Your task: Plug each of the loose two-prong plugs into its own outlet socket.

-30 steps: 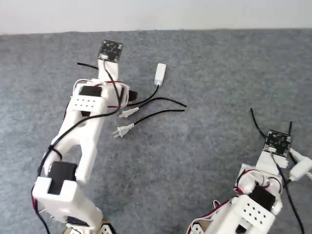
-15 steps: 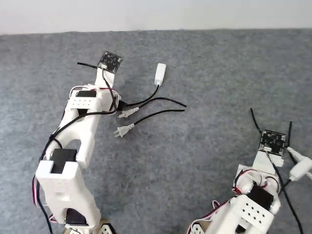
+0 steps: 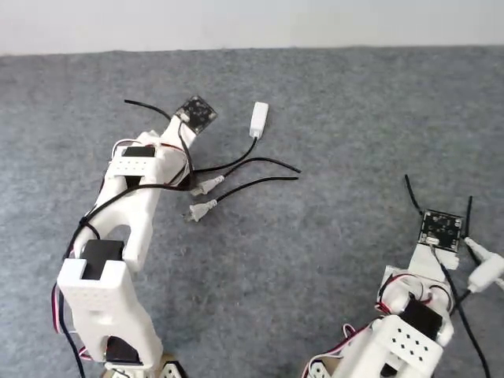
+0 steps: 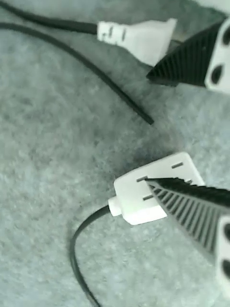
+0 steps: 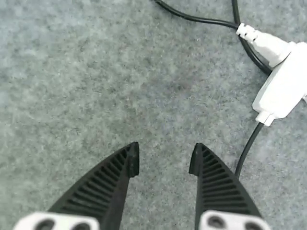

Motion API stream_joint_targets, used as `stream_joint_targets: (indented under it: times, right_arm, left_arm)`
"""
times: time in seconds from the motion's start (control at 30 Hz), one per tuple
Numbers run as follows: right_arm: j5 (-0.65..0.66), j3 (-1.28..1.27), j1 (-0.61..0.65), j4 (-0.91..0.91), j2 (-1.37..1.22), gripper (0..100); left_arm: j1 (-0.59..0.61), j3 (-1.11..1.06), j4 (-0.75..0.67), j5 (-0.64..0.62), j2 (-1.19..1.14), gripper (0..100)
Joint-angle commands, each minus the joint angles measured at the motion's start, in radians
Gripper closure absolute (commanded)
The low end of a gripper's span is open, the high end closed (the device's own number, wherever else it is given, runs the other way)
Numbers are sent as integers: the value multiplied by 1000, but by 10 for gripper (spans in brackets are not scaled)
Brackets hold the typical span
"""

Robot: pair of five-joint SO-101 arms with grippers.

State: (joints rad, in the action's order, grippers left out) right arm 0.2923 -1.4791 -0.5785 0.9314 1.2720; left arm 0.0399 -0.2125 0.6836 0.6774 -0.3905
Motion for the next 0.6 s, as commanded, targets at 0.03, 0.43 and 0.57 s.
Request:
stream_joint_targets:
  times: [0.03,0.43,0.57]
  right_arm:
    - [14,9,7,-18,12,819]
    - [14,9,7,-15,12,819]
    - [14,9,7,-15,12,819]
  left_arm:
    - [-21,24,21,61,5,706]
    - [-31,174,132,160,-118,731]
    - [-37,243,143,160,-207,889]
